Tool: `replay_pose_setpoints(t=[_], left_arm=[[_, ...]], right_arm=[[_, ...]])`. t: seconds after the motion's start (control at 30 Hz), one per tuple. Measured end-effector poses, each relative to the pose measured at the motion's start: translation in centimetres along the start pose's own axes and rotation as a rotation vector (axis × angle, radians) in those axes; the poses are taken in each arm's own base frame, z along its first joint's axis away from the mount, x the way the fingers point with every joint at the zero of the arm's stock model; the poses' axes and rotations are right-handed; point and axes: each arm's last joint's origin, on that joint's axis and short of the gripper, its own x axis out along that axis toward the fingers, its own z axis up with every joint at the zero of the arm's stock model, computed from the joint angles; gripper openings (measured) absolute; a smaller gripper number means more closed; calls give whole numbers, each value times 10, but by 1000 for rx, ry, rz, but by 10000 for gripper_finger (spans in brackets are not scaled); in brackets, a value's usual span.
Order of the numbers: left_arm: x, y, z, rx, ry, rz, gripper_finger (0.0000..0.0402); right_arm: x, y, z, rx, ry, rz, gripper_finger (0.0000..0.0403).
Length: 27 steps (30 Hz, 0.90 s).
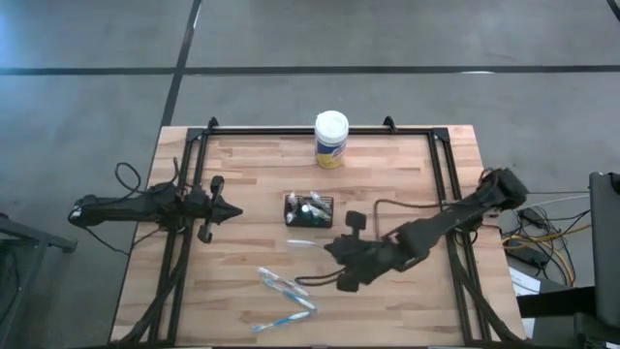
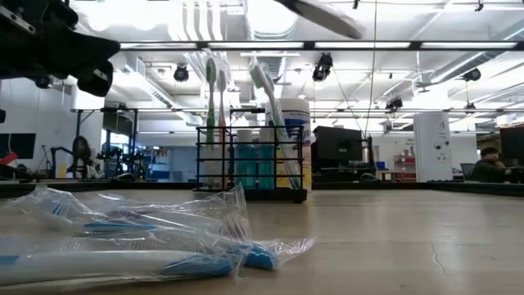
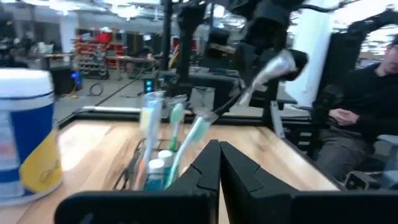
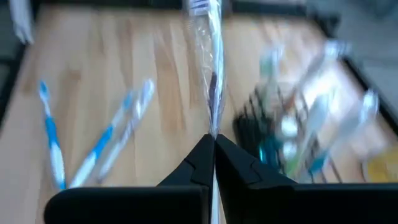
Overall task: Pick & Place toothbrushing station
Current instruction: Put the right violet toothbrush into the black wire organizer
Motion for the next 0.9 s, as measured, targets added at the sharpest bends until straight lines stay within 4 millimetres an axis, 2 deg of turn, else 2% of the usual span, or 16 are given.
replay_pose_setpoints(t=[0.13, 0.27, 0.4, 0.47, 0.63, 0.73, 0.9], left_arm=[[8, -3, 3, 25, -48, -66, 38], [17, -7, 9, 44, -118, -111, 100], [28, -9, 18, 13, -112, -126, 170], [36, -10, 24, -4, -82, -130, 192], [61, -13, 40, 43, -33, -142, 206], [74, -15, 50, 87, -31, -152, 206], [86, -20, 71, 137, -147, -252, 198]], right_arm=[[0, -13, -7, -13, -229, 74, 8], [6, -27, -21, 4, -407, 144, 8], [18, -38, -32, 20, -476, 178, 8], [25, -43, -34, 21, -473, 158, 8], [49, -48, -30, -35, -450, 95, 8], [59, -48, -19, -80, -500, 83, 8], [67, -57, -7, -96, -611, 178, 8]])
